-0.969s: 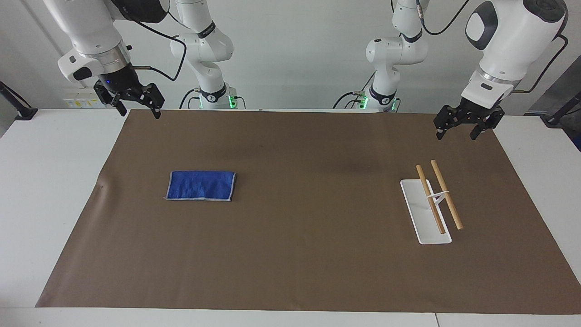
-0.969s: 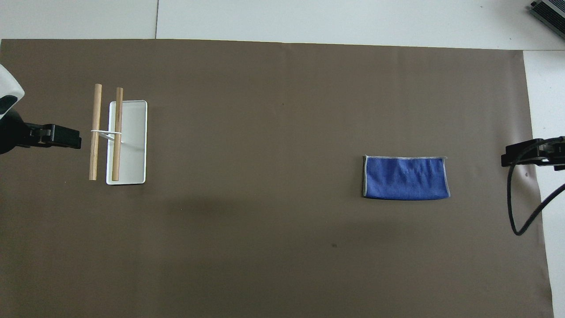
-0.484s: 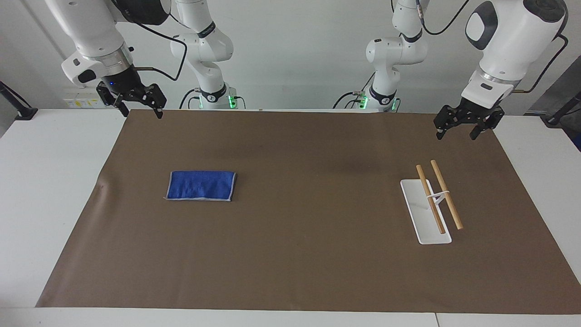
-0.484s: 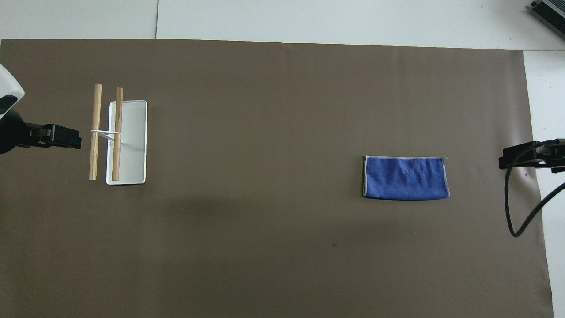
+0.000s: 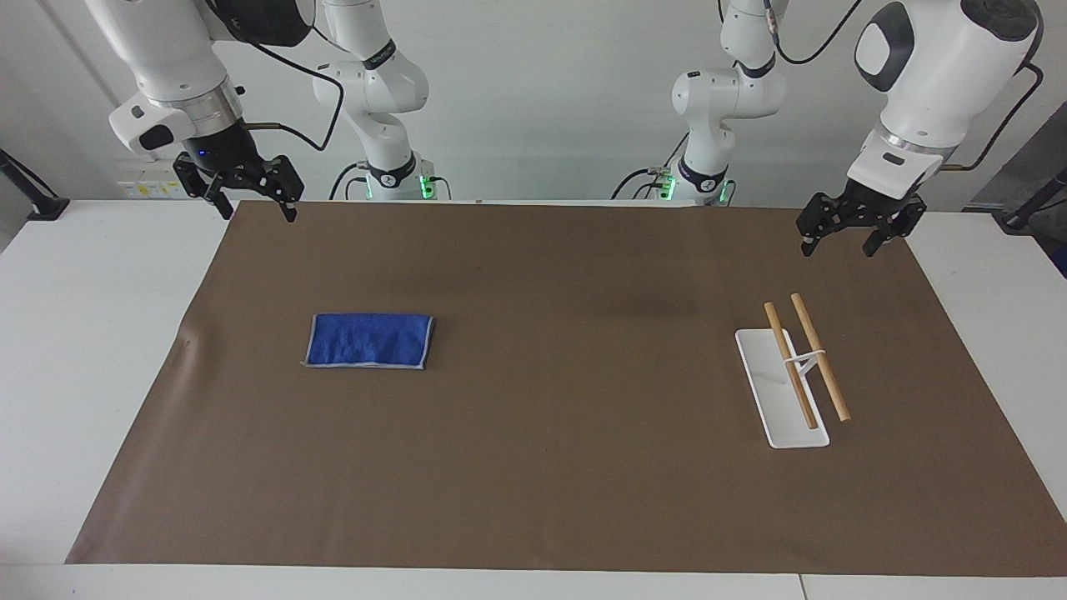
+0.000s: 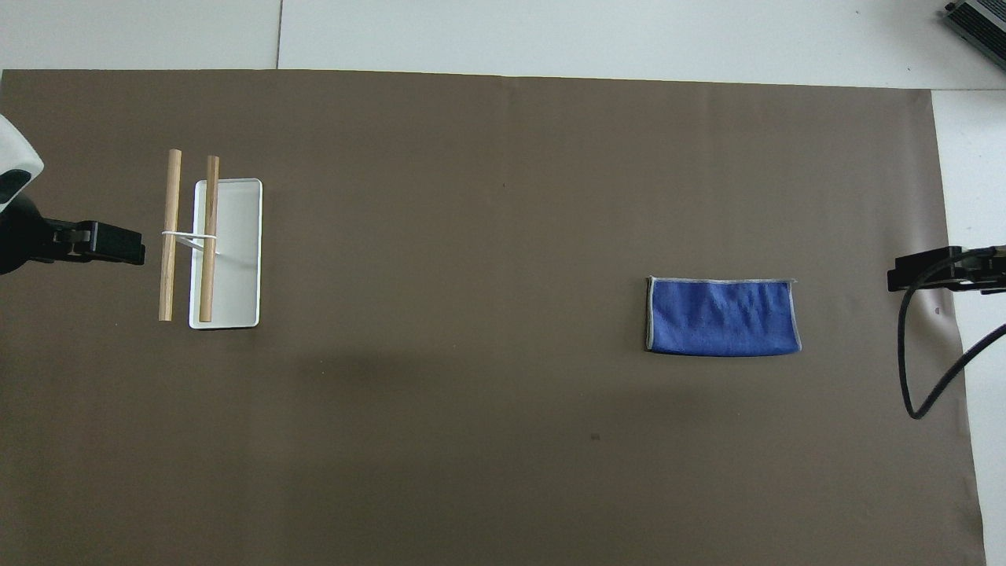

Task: Right arm passes towel to left arm to hang

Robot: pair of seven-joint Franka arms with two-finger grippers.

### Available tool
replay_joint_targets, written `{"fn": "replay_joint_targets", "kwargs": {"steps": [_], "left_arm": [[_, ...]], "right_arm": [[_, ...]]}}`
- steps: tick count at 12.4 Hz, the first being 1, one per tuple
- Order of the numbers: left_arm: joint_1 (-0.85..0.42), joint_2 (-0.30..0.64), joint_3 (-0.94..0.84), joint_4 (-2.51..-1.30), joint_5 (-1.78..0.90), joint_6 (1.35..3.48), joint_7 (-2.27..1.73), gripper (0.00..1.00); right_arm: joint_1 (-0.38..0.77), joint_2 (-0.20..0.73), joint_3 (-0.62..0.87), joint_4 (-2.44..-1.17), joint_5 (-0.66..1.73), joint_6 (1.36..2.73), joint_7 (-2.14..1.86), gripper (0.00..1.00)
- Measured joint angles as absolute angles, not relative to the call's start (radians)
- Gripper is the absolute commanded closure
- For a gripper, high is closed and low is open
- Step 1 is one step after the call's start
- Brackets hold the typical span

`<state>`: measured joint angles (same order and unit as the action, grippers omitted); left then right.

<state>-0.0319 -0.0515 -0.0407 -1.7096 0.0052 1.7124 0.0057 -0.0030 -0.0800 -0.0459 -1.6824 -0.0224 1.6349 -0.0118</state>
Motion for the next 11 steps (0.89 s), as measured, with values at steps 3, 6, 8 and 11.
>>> {"fn": "replay_joint_targets", "kwargs": {"steps": [3,6,8,11], "left_arm": [[-0.032,-0.051,-0.041,-1.710,0.005,1.712,0.005,0.00],[-0.032,-0.051,-0.041,-1.710,0.005,1.712,0.005,0.00],[-0.032,-0.051,-0.041,-1.710,0.005,1.712,0.005,0.00],[-0.032,-0.051,-0.041,-1.710,0.005,1.712,0.005,0.00]], "right_arm": [[0.050,-0.021,-0.045,-1.736,-0.019,1.775,0.010,0.00],[0.087,0.035,-0.044,-1.870,-0.004,1.959,0.029,0.00],[0.087,0.044,-0.045,-1.993,0.001,2.084,0.029,0.00],[0.084,0.047,-0.046,-2.158,0.021,2.248,0.027,0.00]]}}
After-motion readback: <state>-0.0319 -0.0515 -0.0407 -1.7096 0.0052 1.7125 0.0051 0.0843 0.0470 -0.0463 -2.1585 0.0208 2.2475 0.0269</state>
